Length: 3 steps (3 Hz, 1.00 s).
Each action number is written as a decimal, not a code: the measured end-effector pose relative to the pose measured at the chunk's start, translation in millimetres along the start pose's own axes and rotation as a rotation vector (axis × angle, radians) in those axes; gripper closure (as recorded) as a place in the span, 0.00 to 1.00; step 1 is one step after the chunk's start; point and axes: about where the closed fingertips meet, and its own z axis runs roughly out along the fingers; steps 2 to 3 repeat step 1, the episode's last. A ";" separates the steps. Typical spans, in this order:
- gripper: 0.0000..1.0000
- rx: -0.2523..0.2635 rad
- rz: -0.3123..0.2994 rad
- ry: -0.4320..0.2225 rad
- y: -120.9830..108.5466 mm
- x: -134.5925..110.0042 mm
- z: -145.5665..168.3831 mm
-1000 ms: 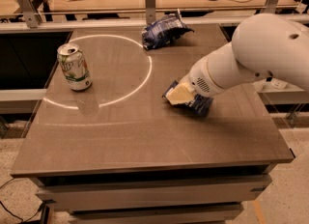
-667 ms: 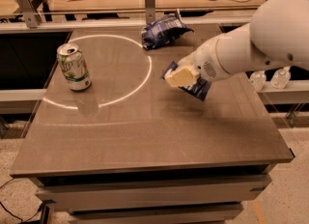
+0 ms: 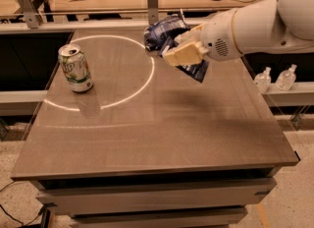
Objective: Pick rxbar blueberry
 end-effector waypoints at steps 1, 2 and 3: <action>1.00 0.000 0.004 0.009 1.6 3.0 1.6; 1.00 0.000 0.004 0.009 1.6 3.0 1.6; 1.00 0.000 0.004 0.009 1.6 3.0 1.6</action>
Offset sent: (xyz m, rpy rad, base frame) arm 0.0000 0.0000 0.0000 0.0000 0.0000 0.0000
